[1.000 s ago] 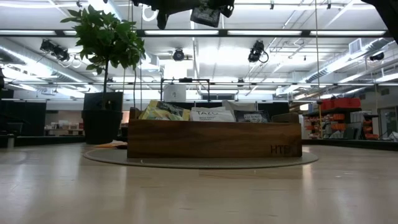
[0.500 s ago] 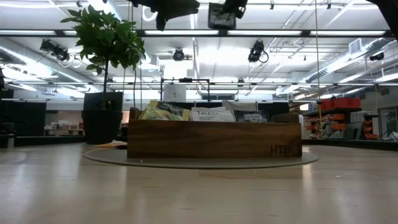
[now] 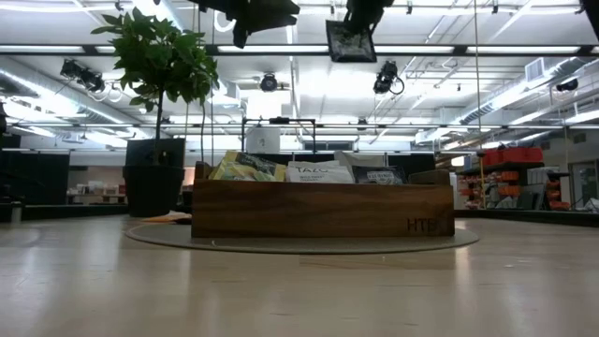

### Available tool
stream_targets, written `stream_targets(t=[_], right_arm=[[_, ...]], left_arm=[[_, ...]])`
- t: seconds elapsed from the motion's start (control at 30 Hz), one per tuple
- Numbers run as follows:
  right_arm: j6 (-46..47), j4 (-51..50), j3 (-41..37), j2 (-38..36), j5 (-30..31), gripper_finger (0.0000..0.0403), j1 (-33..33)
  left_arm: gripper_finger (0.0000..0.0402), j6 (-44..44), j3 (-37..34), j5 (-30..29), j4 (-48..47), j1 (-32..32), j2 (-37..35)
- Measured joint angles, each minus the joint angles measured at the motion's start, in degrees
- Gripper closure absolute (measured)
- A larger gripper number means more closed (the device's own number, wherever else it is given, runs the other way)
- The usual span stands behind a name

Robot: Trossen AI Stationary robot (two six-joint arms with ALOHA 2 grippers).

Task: Pick & Place Tea
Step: Put the violet tea bag into the right section of the wooden organizer

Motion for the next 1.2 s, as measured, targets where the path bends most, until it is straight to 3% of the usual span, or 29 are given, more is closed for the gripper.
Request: stream_targets(t=[0.47,0.83,1.2], right_arm=[[6.0,26.1,-35.1,-16.3,3.2,0.0403,4.0],[4.9,33.3,-42.8,-16.5,2.9,0.0403,7.3],[5.3,41.7,-52.5,-16.5,9.5,0.0403,10.2]], left_arm=[[0.0289,-0.1,0.0,-2.3,-0.2,0.0,0.0],[0.0289,-4.6,0.0,-4.6,0.0,0.9,0.0],[0.0289,-7.5,0.0,-4.2,0.0,2.5,0.0]])
